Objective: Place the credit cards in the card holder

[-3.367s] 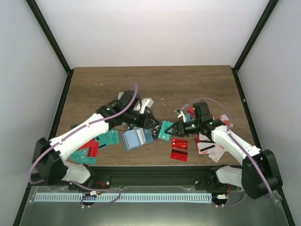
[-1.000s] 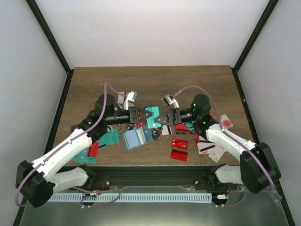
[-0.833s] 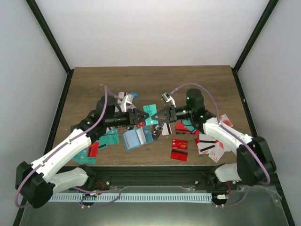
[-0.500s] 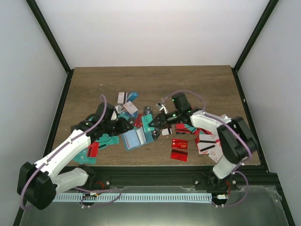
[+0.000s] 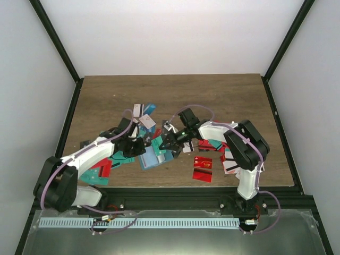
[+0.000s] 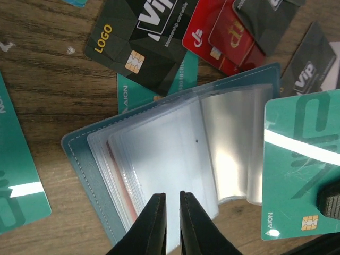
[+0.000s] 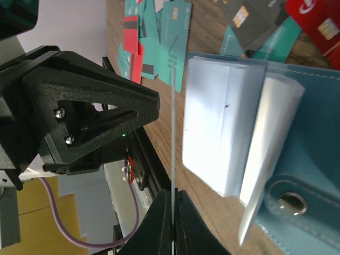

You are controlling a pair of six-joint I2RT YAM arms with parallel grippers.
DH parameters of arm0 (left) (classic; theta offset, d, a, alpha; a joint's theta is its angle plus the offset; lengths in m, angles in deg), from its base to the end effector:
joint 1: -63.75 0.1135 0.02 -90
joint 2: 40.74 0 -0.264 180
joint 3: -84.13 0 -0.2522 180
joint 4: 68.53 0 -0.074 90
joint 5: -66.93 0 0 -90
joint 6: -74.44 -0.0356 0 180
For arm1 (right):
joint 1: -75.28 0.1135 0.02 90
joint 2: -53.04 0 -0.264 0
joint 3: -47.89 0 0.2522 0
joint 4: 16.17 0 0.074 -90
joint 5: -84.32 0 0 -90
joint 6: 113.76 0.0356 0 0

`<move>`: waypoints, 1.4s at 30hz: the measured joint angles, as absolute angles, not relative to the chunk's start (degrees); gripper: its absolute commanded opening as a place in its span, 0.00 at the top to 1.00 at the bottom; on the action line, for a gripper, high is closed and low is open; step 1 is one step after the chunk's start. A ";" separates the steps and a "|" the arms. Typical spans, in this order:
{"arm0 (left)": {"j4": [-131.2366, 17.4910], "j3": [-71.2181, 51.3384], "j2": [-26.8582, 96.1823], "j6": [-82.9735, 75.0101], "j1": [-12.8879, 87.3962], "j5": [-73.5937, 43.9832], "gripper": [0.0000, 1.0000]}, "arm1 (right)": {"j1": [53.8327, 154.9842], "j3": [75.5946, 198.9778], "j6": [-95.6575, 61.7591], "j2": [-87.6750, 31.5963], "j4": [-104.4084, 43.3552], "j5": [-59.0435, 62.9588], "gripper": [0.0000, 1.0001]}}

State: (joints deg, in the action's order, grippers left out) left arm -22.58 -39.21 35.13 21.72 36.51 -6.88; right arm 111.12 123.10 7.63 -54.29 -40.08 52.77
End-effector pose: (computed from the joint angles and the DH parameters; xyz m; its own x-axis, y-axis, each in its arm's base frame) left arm 0.2081 -0.1183 0.1884 -0.9713 -0.1542 -0.1810 -0.0561 0.8883 -0.4558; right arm 0.2773 0.2377 0.1546 -0.9345 -0.3388 -0.1089 -0.2409 0.3770 0.8943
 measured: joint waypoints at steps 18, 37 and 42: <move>-25.71 -39.83 43.94 17.26 36.51 -5.26 0.95 | 111.16 126.82 -3.60 -62.31 -47.41 50.48 0.99; -25.64 -40.33 41.03 17.28 36.51 -4.96 0.93 | 111.18 126.82 -3.91 -62.81 -47.03 51.09 0.99; -24.90 -40.13 39.24 17.28 36.51 -4.89 0.93 | 111.18 126.75 -3.01 -61.54 -45.42 51.83 0.99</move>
State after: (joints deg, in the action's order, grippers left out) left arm -24.90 -40.13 39.24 17.28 36.51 -4.89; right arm 111.18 126.75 -3.01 -61.54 -45.42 51.83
